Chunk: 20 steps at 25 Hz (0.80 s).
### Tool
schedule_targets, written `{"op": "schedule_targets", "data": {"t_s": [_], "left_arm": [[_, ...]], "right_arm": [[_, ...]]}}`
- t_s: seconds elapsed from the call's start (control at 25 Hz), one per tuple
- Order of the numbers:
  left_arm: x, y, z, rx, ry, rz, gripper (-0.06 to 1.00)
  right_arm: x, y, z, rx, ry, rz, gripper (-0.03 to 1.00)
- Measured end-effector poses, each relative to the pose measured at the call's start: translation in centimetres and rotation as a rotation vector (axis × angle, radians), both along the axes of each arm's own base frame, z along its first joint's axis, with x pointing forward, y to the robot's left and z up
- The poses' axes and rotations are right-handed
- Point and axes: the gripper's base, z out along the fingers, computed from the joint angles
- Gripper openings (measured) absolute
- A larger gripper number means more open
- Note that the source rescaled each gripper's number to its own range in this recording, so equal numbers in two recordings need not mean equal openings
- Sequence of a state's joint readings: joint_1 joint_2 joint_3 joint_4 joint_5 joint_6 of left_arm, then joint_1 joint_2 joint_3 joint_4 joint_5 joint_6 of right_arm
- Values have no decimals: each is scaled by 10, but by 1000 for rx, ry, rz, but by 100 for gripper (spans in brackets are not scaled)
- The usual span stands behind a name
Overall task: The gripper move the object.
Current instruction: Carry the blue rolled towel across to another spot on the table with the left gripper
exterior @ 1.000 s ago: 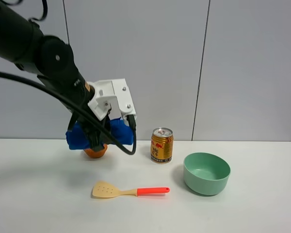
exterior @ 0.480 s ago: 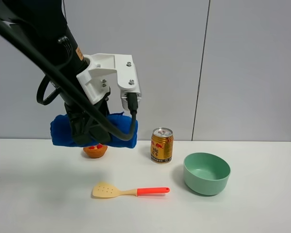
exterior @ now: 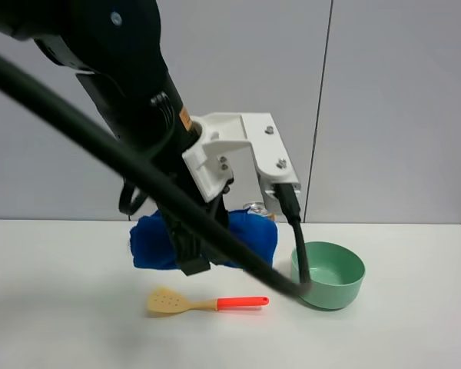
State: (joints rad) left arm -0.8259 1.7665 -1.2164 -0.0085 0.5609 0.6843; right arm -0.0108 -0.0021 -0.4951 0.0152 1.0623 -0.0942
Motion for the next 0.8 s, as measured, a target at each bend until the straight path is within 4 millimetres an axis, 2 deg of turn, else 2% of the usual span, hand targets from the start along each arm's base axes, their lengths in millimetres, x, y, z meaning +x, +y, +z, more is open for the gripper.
{"op": "schedule_targets", "data": {"t_s": [0.24, 0.4, 0.8], "left_arm": [[7, -15, -49, 36, 62, 26, 0], [10, -18, -71, 54, 97, 53, 0], [13, -21, -89, 57, 102, 57, 0]], "right_arm": [[0, 0, 0, 0, 0, 0, 100], [0, 0, 0, 0, 0, 0, 100], [0, 0, 0, 0, 0, 0, 100]]}}
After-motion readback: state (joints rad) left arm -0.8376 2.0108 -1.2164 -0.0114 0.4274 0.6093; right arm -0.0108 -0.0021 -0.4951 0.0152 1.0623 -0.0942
